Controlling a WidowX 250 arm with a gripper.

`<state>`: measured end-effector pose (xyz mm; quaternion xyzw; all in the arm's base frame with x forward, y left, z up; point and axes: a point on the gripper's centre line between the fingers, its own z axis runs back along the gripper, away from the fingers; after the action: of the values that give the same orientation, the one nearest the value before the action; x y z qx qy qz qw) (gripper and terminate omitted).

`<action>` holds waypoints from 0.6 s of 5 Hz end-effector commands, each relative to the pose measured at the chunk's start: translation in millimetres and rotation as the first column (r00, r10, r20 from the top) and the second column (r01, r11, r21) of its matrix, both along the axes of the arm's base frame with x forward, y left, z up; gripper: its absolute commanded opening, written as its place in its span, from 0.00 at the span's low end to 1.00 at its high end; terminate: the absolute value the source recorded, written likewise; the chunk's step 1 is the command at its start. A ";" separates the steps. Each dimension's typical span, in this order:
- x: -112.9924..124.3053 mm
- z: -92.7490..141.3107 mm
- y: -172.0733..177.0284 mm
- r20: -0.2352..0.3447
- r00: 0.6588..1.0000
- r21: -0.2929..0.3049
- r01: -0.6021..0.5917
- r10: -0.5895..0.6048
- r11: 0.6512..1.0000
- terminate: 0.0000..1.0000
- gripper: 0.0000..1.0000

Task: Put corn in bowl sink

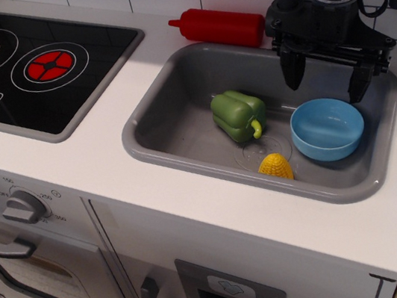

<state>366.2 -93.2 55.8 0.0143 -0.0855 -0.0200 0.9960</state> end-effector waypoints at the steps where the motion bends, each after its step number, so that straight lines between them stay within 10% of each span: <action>1: 0.0 0.0 0.0 0.000 1.000 0.000 0.000 0.000 1.000 0.00 1.00; 3: -39.1 0.7 23.9 -0.153 0.988 -0.074 0.008 -0.019 0.997 0.00 1.00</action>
<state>319.5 -67.0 34.3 -0.0179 0.0237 -0.0215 0.9993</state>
